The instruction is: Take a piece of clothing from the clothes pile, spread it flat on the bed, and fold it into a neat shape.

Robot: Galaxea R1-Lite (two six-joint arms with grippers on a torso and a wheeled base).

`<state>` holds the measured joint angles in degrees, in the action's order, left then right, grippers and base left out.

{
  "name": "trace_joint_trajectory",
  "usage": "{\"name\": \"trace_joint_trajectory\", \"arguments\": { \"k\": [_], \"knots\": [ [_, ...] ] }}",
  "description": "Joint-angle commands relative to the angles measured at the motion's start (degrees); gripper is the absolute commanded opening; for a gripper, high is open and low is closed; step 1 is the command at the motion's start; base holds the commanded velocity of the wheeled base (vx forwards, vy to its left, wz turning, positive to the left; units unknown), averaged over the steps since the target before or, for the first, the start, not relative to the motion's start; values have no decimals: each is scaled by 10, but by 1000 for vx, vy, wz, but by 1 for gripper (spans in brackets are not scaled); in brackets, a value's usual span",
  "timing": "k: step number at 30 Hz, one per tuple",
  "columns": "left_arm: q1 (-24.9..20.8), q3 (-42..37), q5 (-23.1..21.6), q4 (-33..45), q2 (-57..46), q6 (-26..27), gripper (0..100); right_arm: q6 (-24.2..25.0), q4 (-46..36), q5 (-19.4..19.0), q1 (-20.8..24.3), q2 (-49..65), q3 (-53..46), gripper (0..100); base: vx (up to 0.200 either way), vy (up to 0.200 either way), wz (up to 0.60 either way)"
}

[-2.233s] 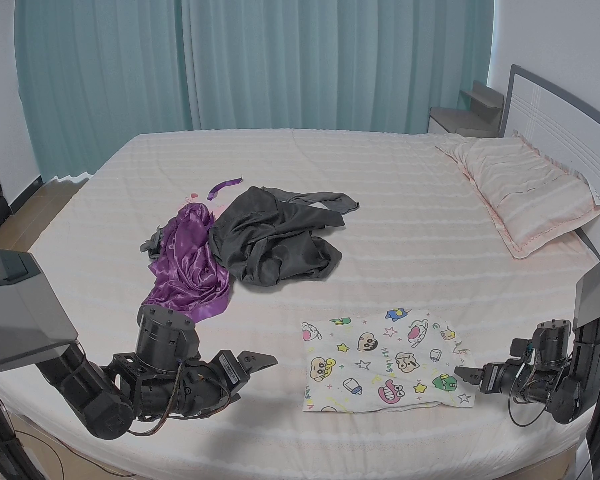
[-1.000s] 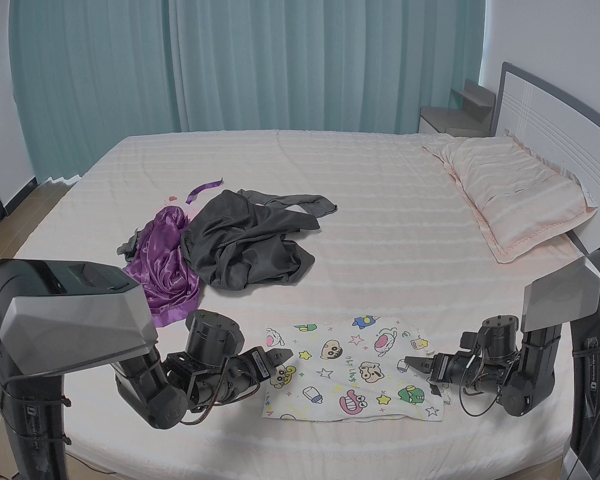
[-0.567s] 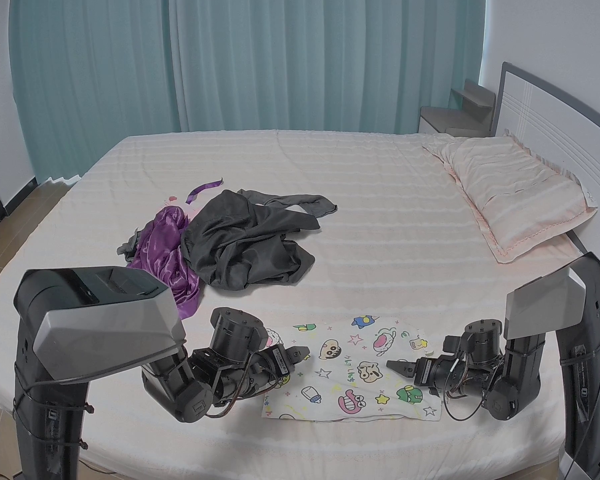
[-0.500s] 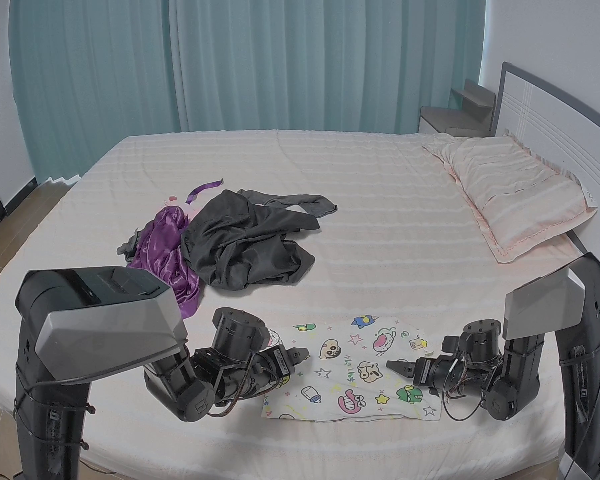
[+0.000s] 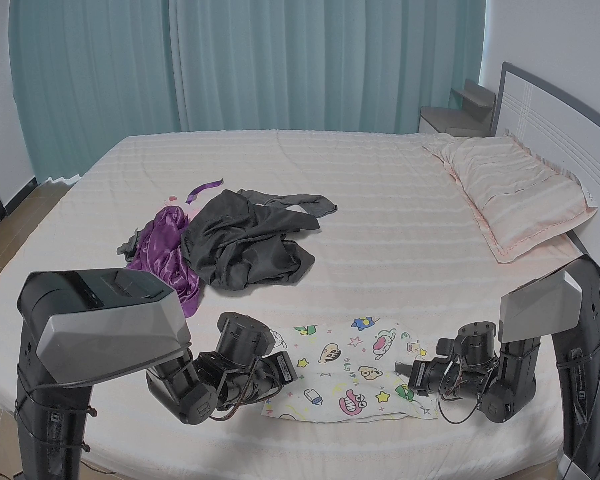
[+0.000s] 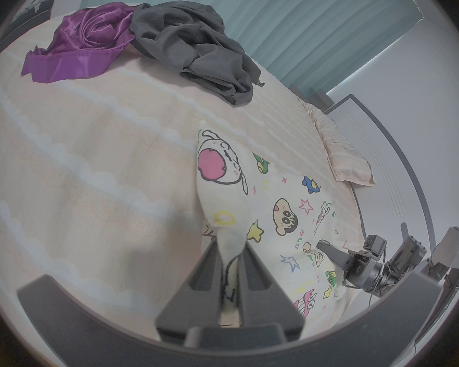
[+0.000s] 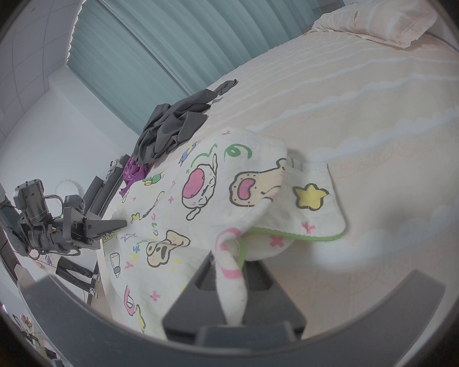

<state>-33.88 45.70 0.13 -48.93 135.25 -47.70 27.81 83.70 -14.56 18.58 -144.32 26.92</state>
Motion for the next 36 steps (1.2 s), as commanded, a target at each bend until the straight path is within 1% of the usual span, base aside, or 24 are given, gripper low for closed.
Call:
{"name": "trace_joint_trajectory", "arguments": {
  "k": [1, 10, 14, 18, 21, 24, 36],
  "knots": [
    [2, -18, -1, -2, -15, -4, 0, 0, 1, 1, 0, -1, 1, 0, 0, 0, 0],
    [3, -47, -3, -13, -32, -28, 0, 1, 1, 1, 0, -2, 1, 0, 0, 0, 0],
    [5, -68, -6, -35, -36, -28, 0, 1, 4, 1, 1, 0, 1, 0, 0, 200, 0],
    [6, -101, -4, -79, -36, -28, 0, 1, 5, 1, 2, 0, 0, 0, 0, 200, 0],
    [9, -110, -3, -91, -35, -28, 0, 1, 6, 2, 5, 2, -2, 0, 0, 200, 0],
    [16, -117, -4, -95, -39, -28, 0, 1, 7, 4, 10, 4, -3, 0, 0, 200, 0],
    [16, -141, -4, -103, -49, -28, 0, 2, 7, 5, 19, 24, -13, 0, 0, 200, 0]
  ]
}}
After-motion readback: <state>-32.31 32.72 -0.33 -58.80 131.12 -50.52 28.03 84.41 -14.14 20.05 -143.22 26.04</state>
